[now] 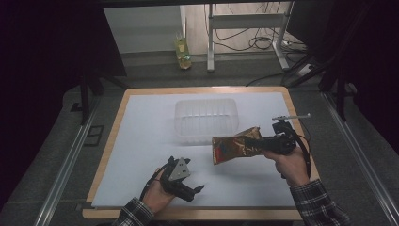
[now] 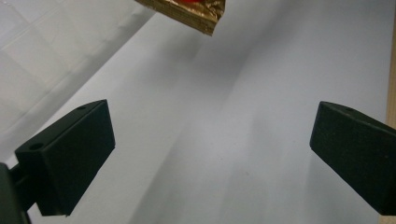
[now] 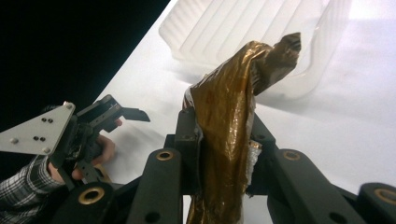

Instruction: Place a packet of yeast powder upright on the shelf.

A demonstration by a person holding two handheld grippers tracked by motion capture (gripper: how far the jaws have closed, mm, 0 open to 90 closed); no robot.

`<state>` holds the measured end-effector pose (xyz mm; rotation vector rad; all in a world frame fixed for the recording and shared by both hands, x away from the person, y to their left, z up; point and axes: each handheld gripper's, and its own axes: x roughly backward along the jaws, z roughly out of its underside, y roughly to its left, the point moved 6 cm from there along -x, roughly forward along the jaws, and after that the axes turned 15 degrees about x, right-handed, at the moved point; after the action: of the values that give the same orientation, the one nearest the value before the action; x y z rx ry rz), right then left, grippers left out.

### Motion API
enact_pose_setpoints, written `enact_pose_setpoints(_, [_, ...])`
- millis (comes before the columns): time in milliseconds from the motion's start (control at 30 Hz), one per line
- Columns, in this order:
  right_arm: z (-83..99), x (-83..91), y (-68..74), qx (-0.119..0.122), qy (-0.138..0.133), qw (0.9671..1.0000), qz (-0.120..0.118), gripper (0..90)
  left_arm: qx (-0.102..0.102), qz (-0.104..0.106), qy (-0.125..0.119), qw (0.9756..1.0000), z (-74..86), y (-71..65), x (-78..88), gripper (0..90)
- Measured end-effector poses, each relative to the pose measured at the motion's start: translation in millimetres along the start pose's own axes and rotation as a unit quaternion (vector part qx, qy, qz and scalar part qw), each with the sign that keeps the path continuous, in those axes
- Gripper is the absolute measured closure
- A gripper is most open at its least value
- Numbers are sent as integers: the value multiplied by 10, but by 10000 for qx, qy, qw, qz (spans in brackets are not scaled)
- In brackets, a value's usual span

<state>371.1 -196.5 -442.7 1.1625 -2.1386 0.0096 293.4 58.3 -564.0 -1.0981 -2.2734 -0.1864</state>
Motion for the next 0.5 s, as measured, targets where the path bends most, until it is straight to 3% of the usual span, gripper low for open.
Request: enact_pose_setpoints(500, [-262, 47, -145, 12, -116, 9996, 269, 724, -25, 30, -34, 10000, -3, -9, 5, 0])
